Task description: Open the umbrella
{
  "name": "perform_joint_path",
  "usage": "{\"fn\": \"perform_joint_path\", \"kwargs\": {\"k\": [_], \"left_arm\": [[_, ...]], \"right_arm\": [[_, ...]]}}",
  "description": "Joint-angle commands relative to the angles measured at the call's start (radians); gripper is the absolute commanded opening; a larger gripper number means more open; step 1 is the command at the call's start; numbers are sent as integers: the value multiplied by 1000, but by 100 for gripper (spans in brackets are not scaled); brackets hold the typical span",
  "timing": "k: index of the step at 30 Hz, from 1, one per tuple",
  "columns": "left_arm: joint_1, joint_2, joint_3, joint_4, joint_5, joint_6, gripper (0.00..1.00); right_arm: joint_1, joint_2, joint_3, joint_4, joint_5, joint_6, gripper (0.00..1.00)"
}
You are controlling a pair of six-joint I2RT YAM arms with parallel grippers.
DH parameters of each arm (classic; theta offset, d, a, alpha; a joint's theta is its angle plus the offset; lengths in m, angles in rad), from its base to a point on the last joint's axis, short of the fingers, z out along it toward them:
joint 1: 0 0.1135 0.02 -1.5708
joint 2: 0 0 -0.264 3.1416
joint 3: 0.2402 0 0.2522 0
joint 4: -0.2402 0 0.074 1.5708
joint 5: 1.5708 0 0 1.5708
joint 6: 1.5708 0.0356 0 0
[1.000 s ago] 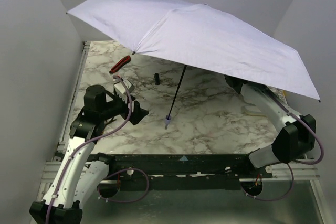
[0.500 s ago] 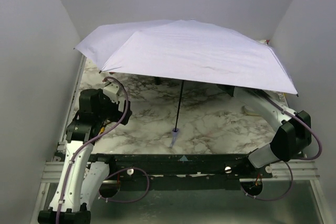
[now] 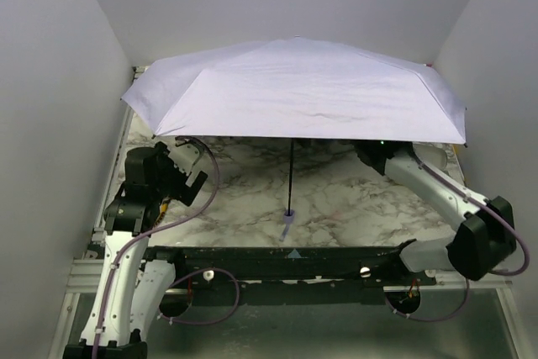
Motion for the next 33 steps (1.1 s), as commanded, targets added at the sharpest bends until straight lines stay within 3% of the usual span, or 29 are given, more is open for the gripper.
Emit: {"fn": "perform_joint_path", "kwargs": {"k": [1,9,22,33], "left_arm": [[4,-25,-66,-75,59,153,99],[3,-84,-101,-54,-24,78,99],[4,-211,-158,-14,-291,60,99],[3,-284,-156,-25,-370,77,99]], "right_arm": [[1,-163,-126,6,-76,-171,87],[0,-417,-301,-101,14,-427,99],[-2,-857,-457,-291,247,-710,100],[-6,-1069,-516,-408,222,-903,100]]}}
